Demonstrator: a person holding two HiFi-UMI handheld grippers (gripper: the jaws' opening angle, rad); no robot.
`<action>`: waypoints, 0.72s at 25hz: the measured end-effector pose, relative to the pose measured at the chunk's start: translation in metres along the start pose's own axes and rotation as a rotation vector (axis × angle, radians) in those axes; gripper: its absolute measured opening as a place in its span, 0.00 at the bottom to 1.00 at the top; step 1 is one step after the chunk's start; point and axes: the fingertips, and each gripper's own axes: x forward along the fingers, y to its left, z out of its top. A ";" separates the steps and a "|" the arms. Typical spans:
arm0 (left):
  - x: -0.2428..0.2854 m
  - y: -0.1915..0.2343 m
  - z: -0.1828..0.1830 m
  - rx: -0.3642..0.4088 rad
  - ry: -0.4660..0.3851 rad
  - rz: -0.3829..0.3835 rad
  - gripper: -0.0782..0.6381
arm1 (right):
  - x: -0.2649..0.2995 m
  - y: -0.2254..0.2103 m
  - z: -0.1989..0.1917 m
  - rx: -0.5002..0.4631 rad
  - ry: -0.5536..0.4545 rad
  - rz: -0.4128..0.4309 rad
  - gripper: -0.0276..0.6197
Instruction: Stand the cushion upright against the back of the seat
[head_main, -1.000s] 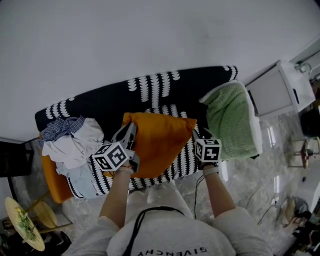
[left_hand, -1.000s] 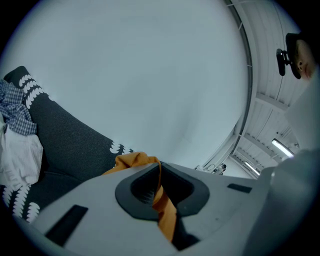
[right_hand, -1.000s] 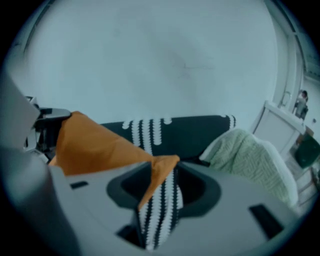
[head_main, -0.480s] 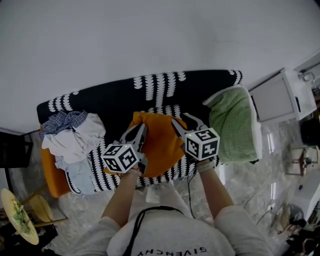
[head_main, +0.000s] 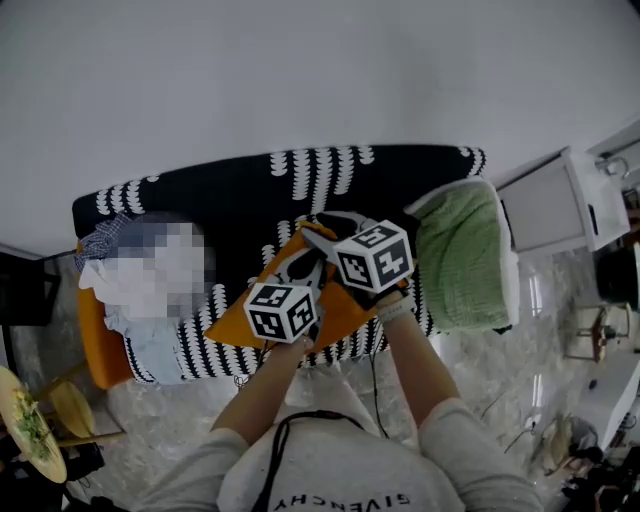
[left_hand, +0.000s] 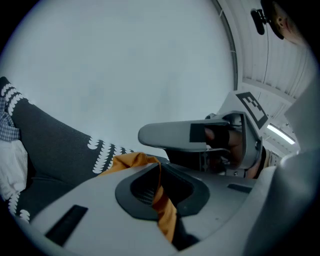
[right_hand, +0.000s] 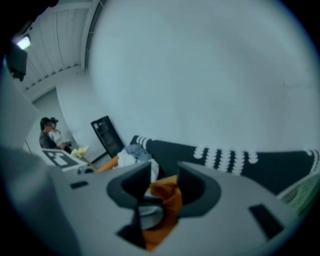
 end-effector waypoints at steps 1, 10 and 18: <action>0.004 -0.003 -0.002 0.007 0.003 -0.002 0.16 | 0.000 -0.003 -0.005 0.009 0.024 -0.004 0.27; 0.029 -0.039 -0.026 0.070 0.048 -0.060 0.16 | -0.016 -0.038 -0.043 0.061 0.202 -0.075 0.27; 0.037 -0.067 -0.046 0.154 0.050 -0.062 0.16 | -0.036 -0.054 -0.069 0.122 0.246 -0.049 0.24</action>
